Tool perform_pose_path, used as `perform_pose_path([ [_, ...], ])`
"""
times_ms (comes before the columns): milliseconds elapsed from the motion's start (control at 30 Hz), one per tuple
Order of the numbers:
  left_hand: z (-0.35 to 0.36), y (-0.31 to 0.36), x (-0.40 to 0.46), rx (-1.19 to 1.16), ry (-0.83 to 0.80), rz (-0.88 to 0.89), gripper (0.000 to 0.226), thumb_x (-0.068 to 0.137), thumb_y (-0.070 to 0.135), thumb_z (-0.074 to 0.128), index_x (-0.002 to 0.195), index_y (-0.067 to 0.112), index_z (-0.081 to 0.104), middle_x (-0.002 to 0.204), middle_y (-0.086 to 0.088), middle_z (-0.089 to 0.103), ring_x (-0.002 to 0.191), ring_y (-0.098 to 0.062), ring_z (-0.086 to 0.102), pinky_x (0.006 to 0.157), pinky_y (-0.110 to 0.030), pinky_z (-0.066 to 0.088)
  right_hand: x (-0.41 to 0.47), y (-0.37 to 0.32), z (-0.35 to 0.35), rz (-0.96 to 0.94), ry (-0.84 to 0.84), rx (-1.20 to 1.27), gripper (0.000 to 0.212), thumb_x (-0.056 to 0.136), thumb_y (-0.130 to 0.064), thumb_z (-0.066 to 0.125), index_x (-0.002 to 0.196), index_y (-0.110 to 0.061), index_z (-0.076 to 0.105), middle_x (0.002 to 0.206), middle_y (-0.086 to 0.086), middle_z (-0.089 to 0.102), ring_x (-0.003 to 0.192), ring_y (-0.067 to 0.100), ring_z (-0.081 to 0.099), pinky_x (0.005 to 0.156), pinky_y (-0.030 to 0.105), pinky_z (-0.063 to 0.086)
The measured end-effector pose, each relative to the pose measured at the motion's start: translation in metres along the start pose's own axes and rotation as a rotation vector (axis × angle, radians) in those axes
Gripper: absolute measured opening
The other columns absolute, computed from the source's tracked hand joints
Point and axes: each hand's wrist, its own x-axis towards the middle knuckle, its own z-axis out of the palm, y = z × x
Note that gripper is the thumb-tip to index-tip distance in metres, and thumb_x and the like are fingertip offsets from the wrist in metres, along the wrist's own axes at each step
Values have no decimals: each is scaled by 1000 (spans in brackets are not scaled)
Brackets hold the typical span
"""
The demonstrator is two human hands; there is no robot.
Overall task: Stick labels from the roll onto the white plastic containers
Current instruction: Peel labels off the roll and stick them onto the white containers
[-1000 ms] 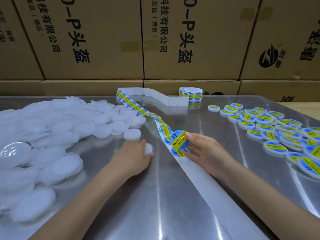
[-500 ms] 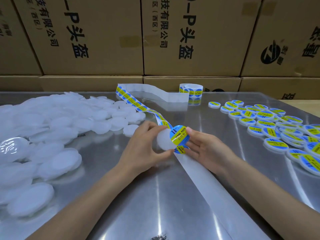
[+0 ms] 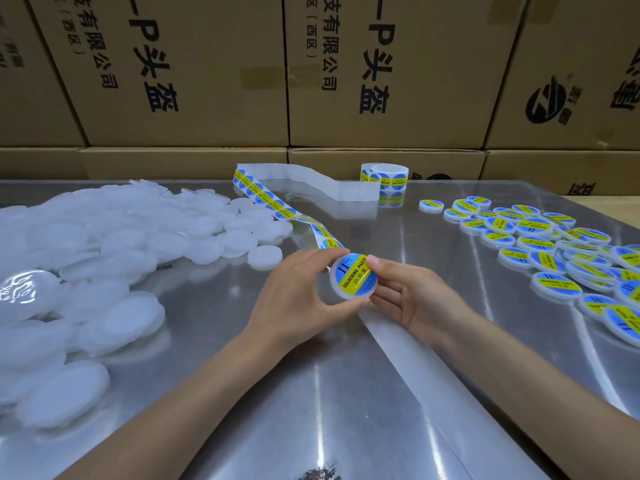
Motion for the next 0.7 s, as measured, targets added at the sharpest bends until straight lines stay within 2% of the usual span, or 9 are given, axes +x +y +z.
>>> perform_pose_path([
  [100, 0, 1, 0, 2, 1, -10, 57, 65, 42, 83, 112, 15, 66, 102, 11, 67, 86, -7, 61, 83, -15, 41, 0, 0, 0, -7, 14, -10, 23, 79, -26, 67, 97, -13, 73, 98, 6, 74, 85, 13, 71, 75, 20, 57],
  [233, -1, 4, -1, 2, 14, -17, 56, 64, 41, 84, 110, 16, 67, 98, 16, 64, 83, -7, 60, 80, -16, 41, -4, 1, 3, -39, 32, -9, 13, 83, -22, 66, 85, -15, 76, 89, 5, 75, 76, 10, 71, 62, 17, 54],
  [300, -1, 4, -1, -4, 24, -21, 56, 64, 41, 85, 110, 16, 67, 98, 14, 66, 82, -8, 60, 79, -18, 43, -5, 1, 4, -61, 20, 7, 13, 84, -20, 65, 86, -13, 75, 88, 7, 75, 74, 10, 71, 59, 16, 53],
  [467, -1, 5, 0, -23, 38, -38, 56, 63, 42, 84, 110, 17, 67, 99, 13, 67, 82, -7, 60, 79, -19, 44, -7, -1, 7, -95, -13, 47, 18, 86, -15, 62, 98, -5, 70, 90, 10, 75, 76, 13, 72, 59, 16, 53],
  [700, -1, 6, -1, -33, 55, -38, 56, 63, 45, 84, 109, 17, 68, 100, 12, 68, 82, -6, 59, 80, -21, 46, -10, 0, 10, -153, 58, -26, 9, 83, -13, 67, 89, -7, 69, 88, 12, 74, 75, 15, 71, 63, 18, 54],
])
